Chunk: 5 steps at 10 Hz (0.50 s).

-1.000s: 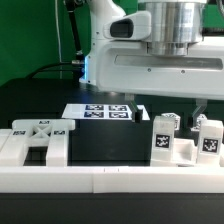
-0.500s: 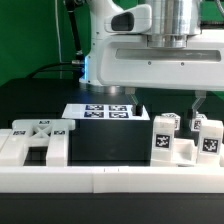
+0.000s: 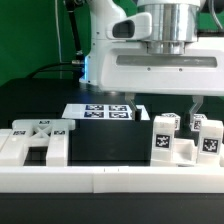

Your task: Assemble chair

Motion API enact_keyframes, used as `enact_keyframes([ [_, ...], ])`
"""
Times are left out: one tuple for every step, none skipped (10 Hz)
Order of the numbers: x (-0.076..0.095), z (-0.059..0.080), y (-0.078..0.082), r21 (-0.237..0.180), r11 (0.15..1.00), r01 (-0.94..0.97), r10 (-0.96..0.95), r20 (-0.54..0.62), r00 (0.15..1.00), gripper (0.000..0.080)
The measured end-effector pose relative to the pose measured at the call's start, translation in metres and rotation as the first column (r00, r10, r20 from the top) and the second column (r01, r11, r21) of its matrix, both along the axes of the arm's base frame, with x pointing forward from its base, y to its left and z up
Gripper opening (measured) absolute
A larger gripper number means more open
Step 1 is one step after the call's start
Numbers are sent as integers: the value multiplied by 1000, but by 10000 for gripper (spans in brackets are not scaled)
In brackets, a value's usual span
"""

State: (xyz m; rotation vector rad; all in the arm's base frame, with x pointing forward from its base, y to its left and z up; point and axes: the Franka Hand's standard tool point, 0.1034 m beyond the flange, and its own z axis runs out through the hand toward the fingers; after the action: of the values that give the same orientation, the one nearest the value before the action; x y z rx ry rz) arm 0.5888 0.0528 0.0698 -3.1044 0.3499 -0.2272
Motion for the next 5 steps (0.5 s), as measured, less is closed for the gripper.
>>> enact_keyframes([
  [-6,-9,-2,-8,1000,-1,1,12,1000,649],
  [-10,-16,-3,-13,1000,-1,1,9,1000,649],
  [-11,-23,-4,-18,1000,-2,2,8,1000,649],
  [-13,-29,-4,-22,1000,-3,3,5,1000,649],
  [-15,-38,-4,-28,1000,-6,6,3,1000,649],
])
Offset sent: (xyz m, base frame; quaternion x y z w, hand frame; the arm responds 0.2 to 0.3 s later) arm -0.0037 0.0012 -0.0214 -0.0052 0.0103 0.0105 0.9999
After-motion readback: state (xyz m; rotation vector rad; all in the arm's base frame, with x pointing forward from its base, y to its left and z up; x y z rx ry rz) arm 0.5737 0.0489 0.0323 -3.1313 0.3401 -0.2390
